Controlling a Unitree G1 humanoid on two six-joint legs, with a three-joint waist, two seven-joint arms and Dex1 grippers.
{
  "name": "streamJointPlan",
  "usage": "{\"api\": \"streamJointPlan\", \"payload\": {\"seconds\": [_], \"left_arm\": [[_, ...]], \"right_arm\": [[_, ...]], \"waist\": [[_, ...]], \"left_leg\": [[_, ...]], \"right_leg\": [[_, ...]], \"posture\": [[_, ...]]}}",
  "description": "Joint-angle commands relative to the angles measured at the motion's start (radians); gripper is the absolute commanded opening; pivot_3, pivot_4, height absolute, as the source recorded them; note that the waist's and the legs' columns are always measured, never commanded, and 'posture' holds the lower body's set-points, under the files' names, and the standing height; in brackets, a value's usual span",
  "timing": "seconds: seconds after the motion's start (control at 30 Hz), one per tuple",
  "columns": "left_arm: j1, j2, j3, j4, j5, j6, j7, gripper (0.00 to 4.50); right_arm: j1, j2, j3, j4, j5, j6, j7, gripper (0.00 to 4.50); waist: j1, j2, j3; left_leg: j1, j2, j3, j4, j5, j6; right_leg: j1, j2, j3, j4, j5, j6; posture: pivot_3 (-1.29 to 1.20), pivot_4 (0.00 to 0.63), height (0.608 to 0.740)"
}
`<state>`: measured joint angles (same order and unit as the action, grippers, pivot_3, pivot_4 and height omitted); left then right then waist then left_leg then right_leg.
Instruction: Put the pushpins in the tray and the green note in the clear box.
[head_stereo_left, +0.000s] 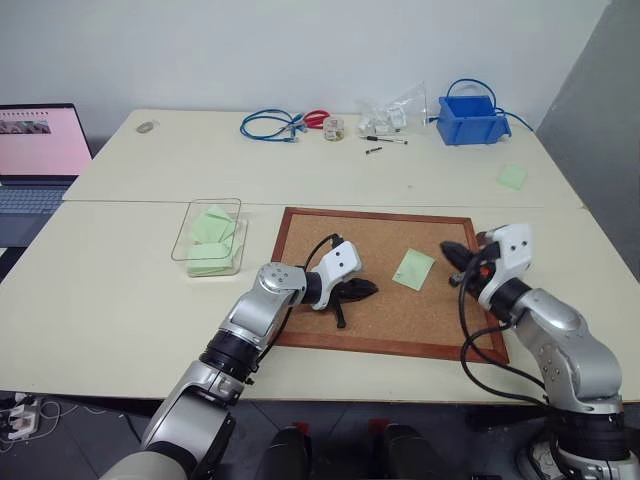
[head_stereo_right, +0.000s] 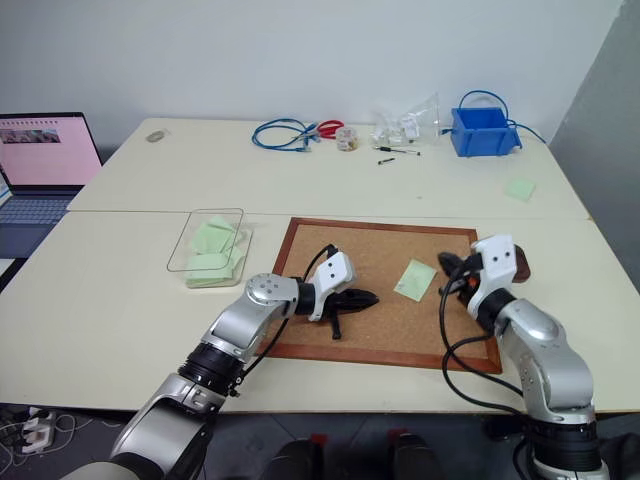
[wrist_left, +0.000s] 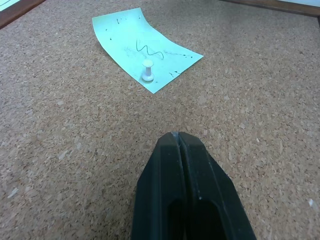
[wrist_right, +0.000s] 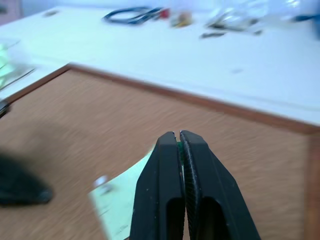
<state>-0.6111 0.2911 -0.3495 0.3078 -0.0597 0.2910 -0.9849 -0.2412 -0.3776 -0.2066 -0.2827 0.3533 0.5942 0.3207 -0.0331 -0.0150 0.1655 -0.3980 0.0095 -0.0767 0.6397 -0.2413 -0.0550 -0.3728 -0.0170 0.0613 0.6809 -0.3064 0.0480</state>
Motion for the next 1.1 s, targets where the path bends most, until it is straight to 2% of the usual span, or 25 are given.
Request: {"api": "streamJointPlan", "payload": {"seconds": [0.03, 0.43, 0.7, 0.83, 1.03, 1.1], "left_arm": [[0.025, 0.008, -0.036, 0.014, 0.028, 0.014, -0.012, 0.0], [0.022, 0.005, -0.041, 0.013, 0.029, 0.013, -0.021, 0.0], [0.033, 0.01, -0.038, 0.001, 0.033, 0.018, -0.01, 0.0], [0.035, 0.008, -0.038, -0.005, 0.033, 0.022, -0.009, 0.0], [0.031, 0.008, -0.038, 0.0, 0.035, 0.019, -0.012, 0.0], [0.028, 0.006, -0.038, 0.002, 0.035, 0.018, -0.012, 0.0]], "right_arm": [[-0.066, -0.015, -0.076, 0.106, -0.066, -0.032, -0.116, 0.06], [-0.226, -0.044, -0.117, 0.468, -0.118, -0.139, -0.172, 0.06], [-0.245, -0.054, -0.115, 0.547, -0.12, -0.167, -0.175, 0.06], [-0.245, -0.053, -0.117, 0.55, -0.114, -0.171, -0.17, 0.6], [-0.241, -0.059, -0.116, 0.541, -0.112, -0.173, -0.159, 2.01], [-0.238, -0.059, -0.116, 0.534, -0.111, -0.171, -0.158, 2.34]], "waist": [[0.001, 0.0, 0.0], [0.0, 0.0, 0.0], [0.0, 0.001, 0.0], [0.0, 0.001, 0.0], [0.0, 0.001, 0.0], [0.0, 0.001, 0.0]], "left_leg": [[0.0, 0.0, 0.0, 0.0, 0.0, 0.0], [0.0, 0.0, 0.001, 0.0, 0.0, 0.0], [0.0, 0.0, 0.002, 0.0, 0.0, 0.0], [0.0, 0.0, 0.002, 0.0, 0.0, 0.0], [0.0, 0.0, 0.002, 0.0, 0.0, 0.0], [0.0, 0.0, 0.002, 0.0, 0.0, 0.0]], "right_leg": [[0.0, 0.0, 0.0, 0.0, 0.0, 0.0], [0.0, 0.0, 0.001, 0.0, 0.0, 0.0], [0.0, 0.0, 0.001, 0.0, 0.0, 0.0], [0.0, 0.0, 0.001, 0.0, 0.0, 0.0], [0.0, 0.0, 0.001, 0.0, 0.0, 0.0], [0.0, 0.0, 0.001, 0.0, 0.0, 0.0]], "posture": [[0.0, 0.15, 0.74], [0.0, 0.15, 0.74], [0.0, 0.15, 0.74], [0.0, 0.15, 0.74], [0.0, 0.15, 0.74], [0.0, 0.15, 0.74]]}}
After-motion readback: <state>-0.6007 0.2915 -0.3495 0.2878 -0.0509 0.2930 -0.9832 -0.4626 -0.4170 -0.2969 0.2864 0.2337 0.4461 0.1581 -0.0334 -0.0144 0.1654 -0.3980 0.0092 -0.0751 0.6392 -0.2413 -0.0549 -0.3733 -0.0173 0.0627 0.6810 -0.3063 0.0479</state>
